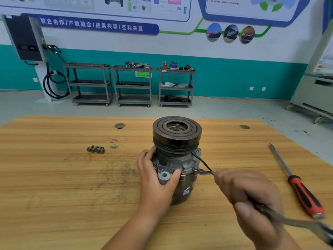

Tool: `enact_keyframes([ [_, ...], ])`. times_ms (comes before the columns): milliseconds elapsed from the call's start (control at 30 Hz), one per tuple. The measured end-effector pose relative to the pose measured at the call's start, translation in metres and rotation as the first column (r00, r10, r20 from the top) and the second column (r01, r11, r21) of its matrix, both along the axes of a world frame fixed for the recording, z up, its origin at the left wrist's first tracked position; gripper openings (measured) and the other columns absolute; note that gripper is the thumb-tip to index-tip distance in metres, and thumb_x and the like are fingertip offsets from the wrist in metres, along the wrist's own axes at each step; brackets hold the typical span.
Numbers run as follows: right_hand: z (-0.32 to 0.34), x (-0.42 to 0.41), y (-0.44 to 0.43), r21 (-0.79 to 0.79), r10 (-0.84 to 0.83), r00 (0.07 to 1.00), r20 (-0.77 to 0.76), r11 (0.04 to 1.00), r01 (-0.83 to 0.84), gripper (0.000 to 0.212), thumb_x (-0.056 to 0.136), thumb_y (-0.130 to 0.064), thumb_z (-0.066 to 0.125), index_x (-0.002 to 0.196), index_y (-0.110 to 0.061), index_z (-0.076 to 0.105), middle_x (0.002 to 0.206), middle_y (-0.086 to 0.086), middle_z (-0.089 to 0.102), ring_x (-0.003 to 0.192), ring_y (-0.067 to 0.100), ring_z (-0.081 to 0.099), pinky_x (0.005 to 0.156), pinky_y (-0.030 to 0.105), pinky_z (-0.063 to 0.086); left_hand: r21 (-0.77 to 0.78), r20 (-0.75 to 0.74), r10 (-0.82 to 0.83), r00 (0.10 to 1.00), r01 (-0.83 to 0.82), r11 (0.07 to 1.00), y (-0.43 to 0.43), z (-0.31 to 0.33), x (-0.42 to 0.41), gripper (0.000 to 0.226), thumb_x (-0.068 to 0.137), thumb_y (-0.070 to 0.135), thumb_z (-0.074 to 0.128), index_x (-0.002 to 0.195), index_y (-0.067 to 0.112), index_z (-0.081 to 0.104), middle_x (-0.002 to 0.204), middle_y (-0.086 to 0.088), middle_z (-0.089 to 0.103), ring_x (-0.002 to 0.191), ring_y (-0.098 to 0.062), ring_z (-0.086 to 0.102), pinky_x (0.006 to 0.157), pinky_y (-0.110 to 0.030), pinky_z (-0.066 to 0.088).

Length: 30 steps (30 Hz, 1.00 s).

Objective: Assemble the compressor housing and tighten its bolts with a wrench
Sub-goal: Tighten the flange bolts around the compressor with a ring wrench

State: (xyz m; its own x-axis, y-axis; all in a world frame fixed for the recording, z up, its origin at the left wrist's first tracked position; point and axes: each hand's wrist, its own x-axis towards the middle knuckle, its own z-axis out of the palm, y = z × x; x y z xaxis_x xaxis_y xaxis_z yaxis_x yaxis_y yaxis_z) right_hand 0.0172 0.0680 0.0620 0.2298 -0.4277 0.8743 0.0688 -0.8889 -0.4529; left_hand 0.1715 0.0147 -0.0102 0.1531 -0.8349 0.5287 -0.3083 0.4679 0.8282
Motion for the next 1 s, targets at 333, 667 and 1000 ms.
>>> enact_keyframes([
  [333,0.015,-0.022,-0.028,0.333,0.331,0.611,0.719,0.608,-0.721,0.037,0.06,-0.022,0.076,0.065,-0.012,0.041,0.067,-0.001,0.025,0.055,0.01,0.026,0.046,0.022,0.021,0.024,-0.077,-0.143,0.987,0.145,0.989,-0.008,0.003,0.021,0.059,0.065,0.054,0.056,0.12,0.042,0.037,0.134,0.014,0.037,0.121,0.012,0.037,0.095,-0.002,0.031],
  [667,0.033,-0.013,-0.047,0.305,0.249,0.741,0.624,0.795,-0.524,0.048,0.052,-0.034,0.073,0.049,-0.023,0.027,0.044,-0.008,0.019,0.036,0.007,0.018,0.038,0.013,0.017,-0.005,-0.11,-0.149,0.983,0.149,0.989,-0.008,0.0,0.019,0.06,0.068,0.051,0.057,0.123,0.036,0.04,0.136,0.006,0.041,0.125,0.0,0.04,0.1,-0.01,0.034],
  [1000,0.006,-0.016,-0.046,0.309,0.263,0.702,0.662,0.757,-0.575,0.045,0.06,-0.03,0.07,0.05,-0.021,0.027,0.046,-0.007,0.022,0.038,0.009,0.019,0.04,0.016,0.022,0.012,-0.088,-0.167,0.982,0.169,0.986,-0.009,-0.001,0.021,0.061,0.069,0.052,0.057,0.125,0.036,0.038,0.136,0.005,0.039,0.128,-0.007,0.04,0.104,-0.021,0.036],
])
